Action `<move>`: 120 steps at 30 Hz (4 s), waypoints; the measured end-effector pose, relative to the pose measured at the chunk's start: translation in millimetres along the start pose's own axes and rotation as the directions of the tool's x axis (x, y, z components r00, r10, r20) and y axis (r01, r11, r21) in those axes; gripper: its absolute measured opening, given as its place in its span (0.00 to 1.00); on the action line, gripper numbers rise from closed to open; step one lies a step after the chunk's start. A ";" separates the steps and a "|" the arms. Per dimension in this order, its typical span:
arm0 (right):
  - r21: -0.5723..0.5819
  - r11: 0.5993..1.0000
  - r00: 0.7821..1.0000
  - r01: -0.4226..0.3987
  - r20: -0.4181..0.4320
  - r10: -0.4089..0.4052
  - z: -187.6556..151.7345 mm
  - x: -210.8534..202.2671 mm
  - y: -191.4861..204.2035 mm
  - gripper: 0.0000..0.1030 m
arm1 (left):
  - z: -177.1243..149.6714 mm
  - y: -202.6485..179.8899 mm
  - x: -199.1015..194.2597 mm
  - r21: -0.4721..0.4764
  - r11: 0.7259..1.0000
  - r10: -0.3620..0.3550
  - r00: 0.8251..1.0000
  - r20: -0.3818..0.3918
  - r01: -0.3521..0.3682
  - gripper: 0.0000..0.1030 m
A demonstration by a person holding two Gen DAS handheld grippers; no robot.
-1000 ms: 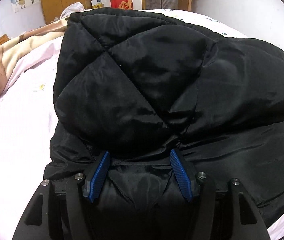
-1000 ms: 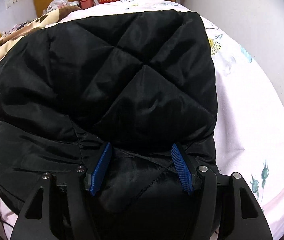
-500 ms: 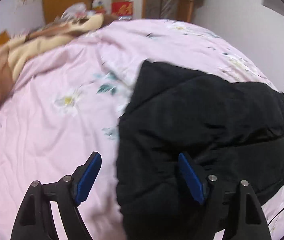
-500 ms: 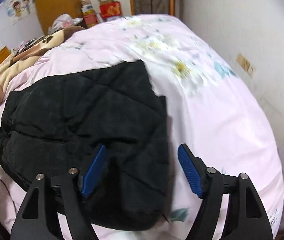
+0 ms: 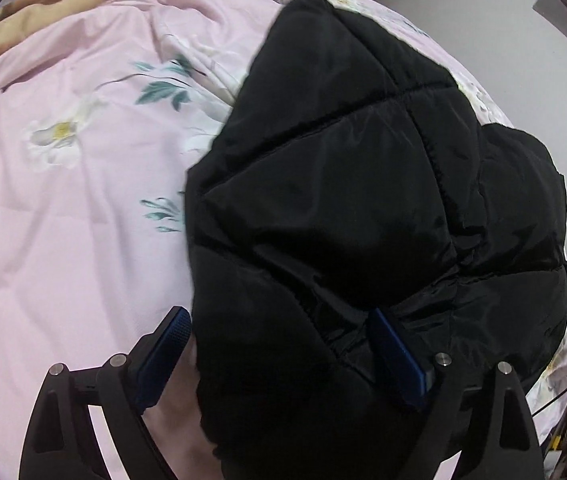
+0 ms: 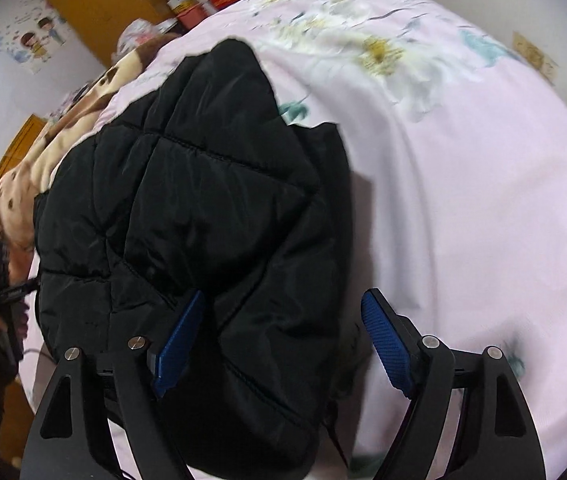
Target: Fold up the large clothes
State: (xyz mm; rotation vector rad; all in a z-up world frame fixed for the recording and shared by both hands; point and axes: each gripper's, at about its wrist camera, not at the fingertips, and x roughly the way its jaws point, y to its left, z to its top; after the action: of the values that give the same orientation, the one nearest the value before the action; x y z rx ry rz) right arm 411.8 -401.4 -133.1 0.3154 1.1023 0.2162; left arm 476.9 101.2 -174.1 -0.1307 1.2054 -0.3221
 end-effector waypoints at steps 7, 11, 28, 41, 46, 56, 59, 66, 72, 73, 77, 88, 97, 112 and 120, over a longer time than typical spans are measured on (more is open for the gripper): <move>-0.063 0.996 0.995 -0.068 -0.078 0.063 14.2 30.0 13.5 0.87 | 12.6 -7.0 24.8 0.017 1.000 -0.007 0.999 -0.038 0.007 0.96; -0.041 0.992 0.990 -0.121 -0.078 0.118 14.8 38.3 13.3 0.88 | 18.0 -3.5 35.7 -0.004 0.999 -0.036 0.997 -0.062 0.036 0.98; -0.125 0.992 0.997 -0.027 -0.071 0.018 5.9 30.8 64.1 0.50 | 23.4 -37.2 33.7 -0.010 1.000 -0.005 0.999 -0.049 0.005 0.55; -0.167 0.980 0.994 0.111 0.003 -0.112 -15.4 11.7 100.9 0.35 | 9.1 -35.7 5.6 -0.068 0.997 0.031 1.000 0.001 -0.031 0.38; -0.149 0.982 0.993 0.113 0.038 -0.108 -15.1 -5.2 108.2 0.29 | 1.8 -21.3 -19.9 -0.100 0.995 0.004 1.000 0.029 -0.001 0.30; -0.179 0.982 0.988 0.069 0.145 -0.043 -20.1 -56.4 139.5 0.23 | 2.4 -8.7 -74.2 -0.144 0.988 -0.031 0.992 0.123 0.048 0.21; -0.192 0.980 0.986 0.049 0.163 -0.018 -22.7 -65.7 150.5 0.22 | -5.9 5.2 -93.6 -0.151 0.988 -0.023 0.988 0.153 0.046 0.20; -0.226 0.974 0.977 -0.004 0.205 0.052 -32.7 -74.7 176.4 0.20 | -17.7 34.3 -135.3 -0.177 0.983 -0.001 0.978 0.210 0.039 0.14; -0.285 0.956 0.967 -0.061 0.222 0.128 -36.7 -73.4 216.5 0.18 | -27.5 58.6 -179.3 -0.172 0.985 0.024 0.960 0.279 0.025 0.10; -0.280 0.958 0.966 -0.060 0.224 0.126 -36.4 -70.0 220.9 0.18 | -27.5 60.5 -177.8 -0.167 0.986 0.034 0.965 0.261 0.010 0.10; -0.245 0.969 0.978 -0.025 0.194 0.074 -44.9 -63.4 211.9 0.18 | -31.8 78.3 -135.5 -0.203 0.979 0.039 0.978 0.204 0.004 0.12; -0.153 0.987 0.994 0.049 0.100 -0.034 -57.0 -27.0 176.3 0.22 | -26.8 99.1 -42.9 -0.166 0.984 0.054 0.997 -0.054 -0.063 0.80; -0.149 0.985 0.994 0.088 0.082 -0.077 -52.9 -10.9 178.4 0.25 | -31.0 106.0 -15.1 -0.310 0.947 -0.131 0.984 -0.121 0.087 0.57; -0.174 0.985 0.982 0.021 0.190 0.013 -54.0 -48.8 223.7 0.18 | -31.9 90.2 -151.2 -0.196 0.968 -0.129 0.980 0.152 0.158 0.17; -0.240 0.964 0.972 -0.112 0.177 0.157 -71.0 -29.2 276.4 0.17 | -85.6 115.3 -192.8 -0.267 0.960 -0.029 0.982 0.188 0.080 0.17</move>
State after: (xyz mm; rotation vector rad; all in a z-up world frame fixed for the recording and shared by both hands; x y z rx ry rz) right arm 330.9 -142.4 -39.9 0.2007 0.8528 0.4219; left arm 355.9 276.8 -63.1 -0.4265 1.0602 -0.1848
